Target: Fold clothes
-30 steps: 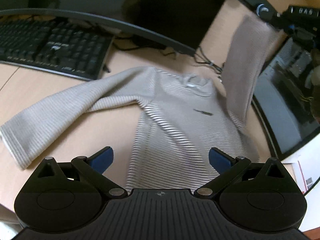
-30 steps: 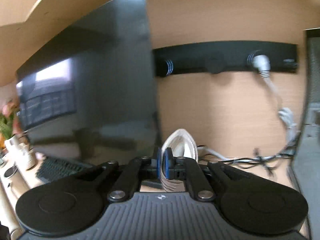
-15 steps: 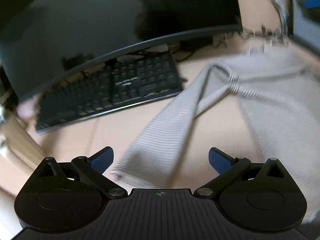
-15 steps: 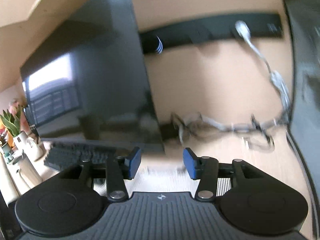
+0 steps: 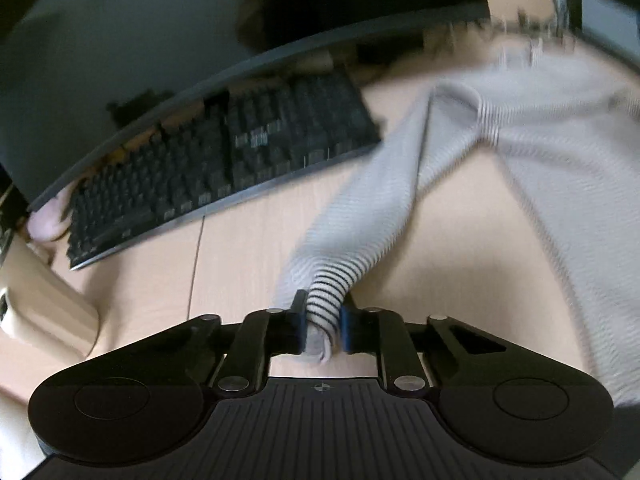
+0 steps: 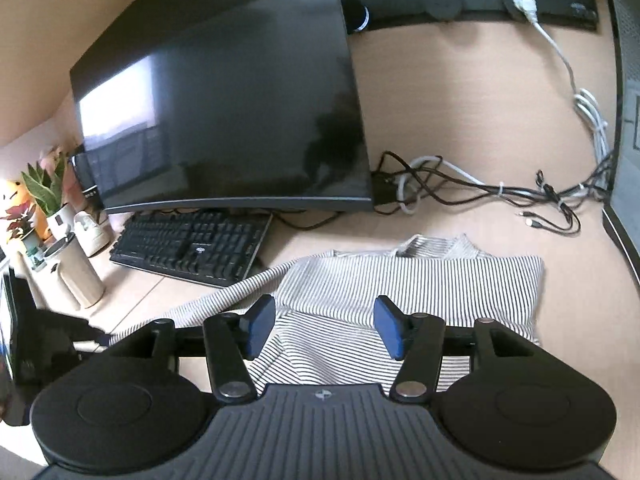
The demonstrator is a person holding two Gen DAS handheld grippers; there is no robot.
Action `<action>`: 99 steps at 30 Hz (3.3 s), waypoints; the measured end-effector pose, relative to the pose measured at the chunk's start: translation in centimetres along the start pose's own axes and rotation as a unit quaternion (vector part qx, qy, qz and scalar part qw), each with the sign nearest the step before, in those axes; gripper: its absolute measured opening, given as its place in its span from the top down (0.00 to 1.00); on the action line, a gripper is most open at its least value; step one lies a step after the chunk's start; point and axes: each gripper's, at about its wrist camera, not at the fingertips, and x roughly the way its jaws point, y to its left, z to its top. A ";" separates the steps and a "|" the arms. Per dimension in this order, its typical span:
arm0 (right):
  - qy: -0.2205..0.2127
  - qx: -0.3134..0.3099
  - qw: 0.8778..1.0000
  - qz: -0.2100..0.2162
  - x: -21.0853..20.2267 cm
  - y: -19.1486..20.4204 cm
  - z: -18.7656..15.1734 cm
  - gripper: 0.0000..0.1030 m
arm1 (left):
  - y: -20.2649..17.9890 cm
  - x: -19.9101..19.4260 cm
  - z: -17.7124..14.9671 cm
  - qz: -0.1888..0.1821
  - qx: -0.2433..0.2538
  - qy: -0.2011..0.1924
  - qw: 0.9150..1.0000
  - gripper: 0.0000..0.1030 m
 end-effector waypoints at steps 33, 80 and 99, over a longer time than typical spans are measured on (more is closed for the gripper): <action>-0.006 0.150 0.988 -0.041 -0.5 -16.2 -1.5 0.40 | -15.7 -4.0 23.6 -0.232 -0.110 -0.112 0.960 0.26; 0.043 0.017 0.996 -0.081 7.7 -12.4 3.0 0.73 | -16.5 9.1 13.8 -0.151 -0.099 0.005 0.984 0.06; 0.097 0.037 0.994 -0.017 19.3 -12.7 5.3 0.94 | -8.8 4.7 9.1 -0.174 -0.226 0.001 0.958 0.06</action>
